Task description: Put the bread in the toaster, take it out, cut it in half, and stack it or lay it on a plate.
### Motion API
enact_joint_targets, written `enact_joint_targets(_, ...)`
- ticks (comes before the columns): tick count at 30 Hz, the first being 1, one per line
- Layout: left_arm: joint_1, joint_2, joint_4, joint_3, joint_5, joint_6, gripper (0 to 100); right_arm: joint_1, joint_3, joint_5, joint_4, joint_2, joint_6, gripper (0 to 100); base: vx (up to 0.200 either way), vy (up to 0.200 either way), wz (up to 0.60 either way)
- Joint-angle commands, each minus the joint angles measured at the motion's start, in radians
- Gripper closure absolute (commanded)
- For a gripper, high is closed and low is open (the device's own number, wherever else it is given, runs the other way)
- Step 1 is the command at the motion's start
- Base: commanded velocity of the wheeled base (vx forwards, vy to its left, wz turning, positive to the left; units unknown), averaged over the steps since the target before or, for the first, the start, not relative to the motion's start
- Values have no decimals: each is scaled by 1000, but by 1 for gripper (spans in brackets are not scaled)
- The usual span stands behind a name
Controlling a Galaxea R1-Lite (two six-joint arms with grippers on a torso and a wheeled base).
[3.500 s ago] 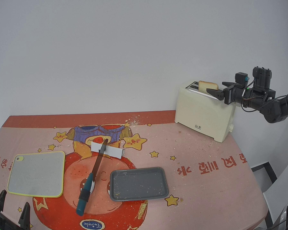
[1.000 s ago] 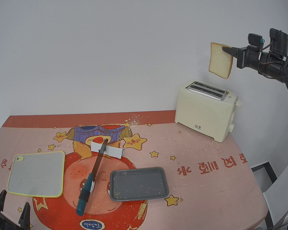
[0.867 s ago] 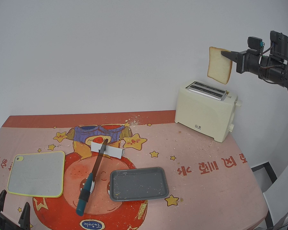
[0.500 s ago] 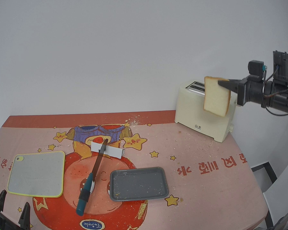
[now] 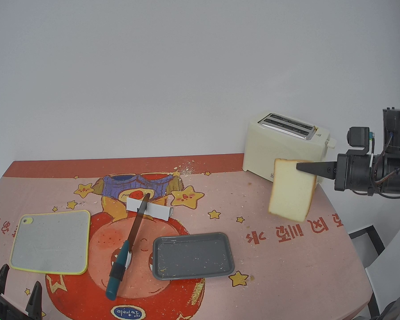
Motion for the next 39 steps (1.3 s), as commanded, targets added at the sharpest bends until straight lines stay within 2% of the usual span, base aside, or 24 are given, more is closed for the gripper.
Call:
enact_joint_targets(1,0,2,0,18,1,0,0,24,35,197,-1,-20,230,100,0,0,0)
enact_joint_targets(3,0,2,0,18,1,0,0,14,71,273,-1,-20,269,100,0,0,0)
enact_joint_targets(6,0,2,0,18,1,0,0,5,104,308,0,-14,279,100,0,0,0)
enact_joint_targets(8,0,2,0,18,1,0,0,7,115,308,0,-8,284,100,0,0,0)
enact_joint_targets(14,0,2,0,18,1,0,0,19,117,312,-1,40,339,100,0,0,0)
enact_joint_targets(23,0,2,0,18,1,4,0,22,120,311,-3,66,329,100,0,0,0)
enact_joint_targets(28,0,2,0,18,1,-3,0,24,120,311,-3,61,330,100,0,0,0)
enact_joint_targets(31,0,2,0,18,1,-3,0,48,120,311,-3,58,336,100,0,0,0)
enact_joint_targets(39,0,2,0,18,1,-3,0,79,121,311,-1,40,338,100,0,200,0)
